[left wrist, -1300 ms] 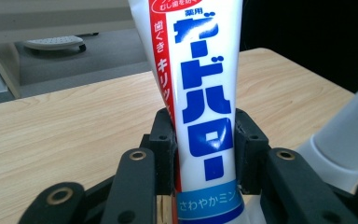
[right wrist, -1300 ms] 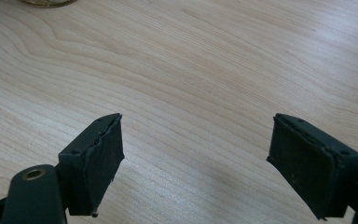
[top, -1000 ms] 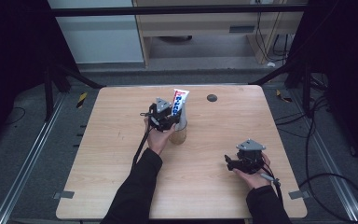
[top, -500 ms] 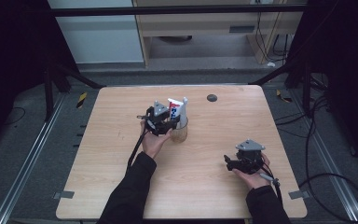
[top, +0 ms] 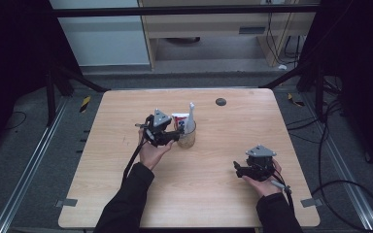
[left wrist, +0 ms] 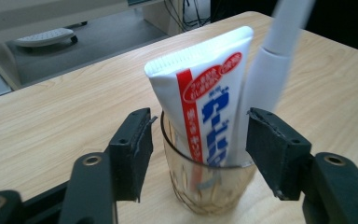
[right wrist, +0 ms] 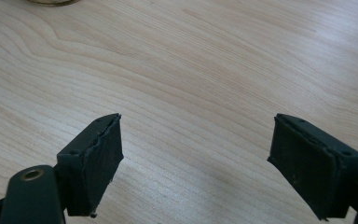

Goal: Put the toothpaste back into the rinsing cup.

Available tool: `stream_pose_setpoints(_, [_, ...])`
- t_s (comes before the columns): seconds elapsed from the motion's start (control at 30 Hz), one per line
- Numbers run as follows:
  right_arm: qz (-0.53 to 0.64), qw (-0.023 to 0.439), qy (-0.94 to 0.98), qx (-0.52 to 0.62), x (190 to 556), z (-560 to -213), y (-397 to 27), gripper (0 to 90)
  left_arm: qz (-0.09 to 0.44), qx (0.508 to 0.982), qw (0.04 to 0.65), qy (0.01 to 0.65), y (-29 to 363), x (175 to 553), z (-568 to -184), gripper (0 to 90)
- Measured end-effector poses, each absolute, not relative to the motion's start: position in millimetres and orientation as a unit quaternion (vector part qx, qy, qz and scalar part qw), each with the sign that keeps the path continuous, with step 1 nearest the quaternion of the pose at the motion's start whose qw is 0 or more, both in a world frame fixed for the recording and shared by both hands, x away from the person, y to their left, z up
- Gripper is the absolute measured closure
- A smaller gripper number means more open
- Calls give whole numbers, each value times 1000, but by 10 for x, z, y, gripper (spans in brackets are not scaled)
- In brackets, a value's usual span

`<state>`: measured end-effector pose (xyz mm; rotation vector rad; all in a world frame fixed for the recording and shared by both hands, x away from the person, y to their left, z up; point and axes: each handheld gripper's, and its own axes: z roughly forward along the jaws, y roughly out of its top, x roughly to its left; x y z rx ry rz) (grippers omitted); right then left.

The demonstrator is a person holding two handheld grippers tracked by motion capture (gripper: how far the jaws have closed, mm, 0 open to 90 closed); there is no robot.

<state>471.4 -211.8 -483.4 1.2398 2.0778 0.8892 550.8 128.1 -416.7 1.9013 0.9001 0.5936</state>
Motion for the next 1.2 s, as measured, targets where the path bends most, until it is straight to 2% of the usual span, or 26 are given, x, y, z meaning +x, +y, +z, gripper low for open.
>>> stream_pose_setpoints(0.13, [329,279,773,465,4707,-4835,-2138,167,243,780,454,354,1376,5357,-4149,358])
stream_pose_setpoints(0.33, [331,279,769,471,4688,-4831,-2179,158,216,789,451,356,1625,5120,-4211,319])
stream_pose_setpoints(0.63, [327,278,765,479,4670,-4840,-2229,150,220,802,396,389,2050,4875,-4483,287])
stream_pose_setpoints(1.2, [325,278,760,490,4653,-4838,-2299,135,239,774,371,454,2675,4578,-4691,248])
